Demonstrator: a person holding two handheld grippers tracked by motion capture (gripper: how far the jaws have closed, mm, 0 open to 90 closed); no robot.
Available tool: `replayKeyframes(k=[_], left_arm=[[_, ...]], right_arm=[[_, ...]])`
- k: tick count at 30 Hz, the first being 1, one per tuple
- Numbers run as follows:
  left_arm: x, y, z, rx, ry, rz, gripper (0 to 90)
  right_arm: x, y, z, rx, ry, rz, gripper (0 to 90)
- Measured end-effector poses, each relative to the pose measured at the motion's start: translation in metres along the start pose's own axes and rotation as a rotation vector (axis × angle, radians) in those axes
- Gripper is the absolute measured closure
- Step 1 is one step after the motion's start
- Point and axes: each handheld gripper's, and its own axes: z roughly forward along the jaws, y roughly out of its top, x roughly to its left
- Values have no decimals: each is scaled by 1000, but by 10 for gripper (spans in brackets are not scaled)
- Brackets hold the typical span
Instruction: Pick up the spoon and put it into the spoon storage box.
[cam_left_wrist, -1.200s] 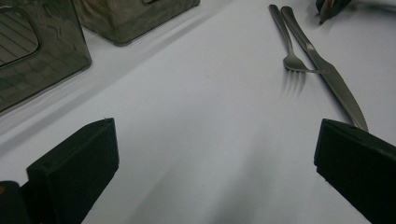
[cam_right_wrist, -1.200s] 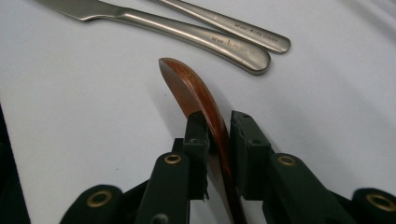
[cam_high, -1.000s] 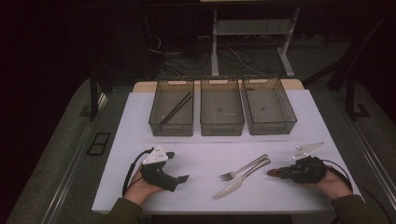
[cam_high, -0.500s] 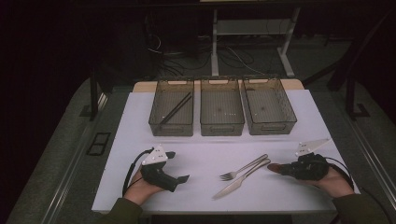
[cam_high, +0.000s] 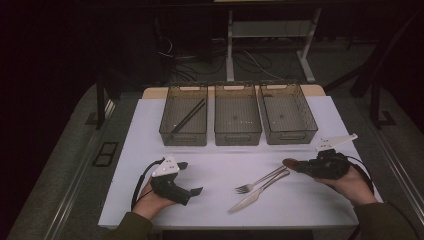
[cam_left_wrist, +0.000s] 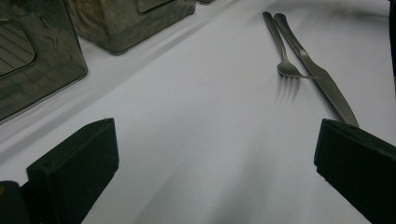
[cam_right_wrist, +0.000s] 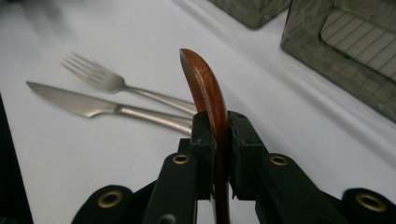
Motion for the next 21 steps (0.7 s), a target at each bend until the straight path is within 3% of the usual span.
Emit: replayKeyframes(k=[21], left_arm=[[0, 1, -1, -3, 2, 2, 0]], right_arm=[[-1, 46, 11, -86, -1, 18, 805]])
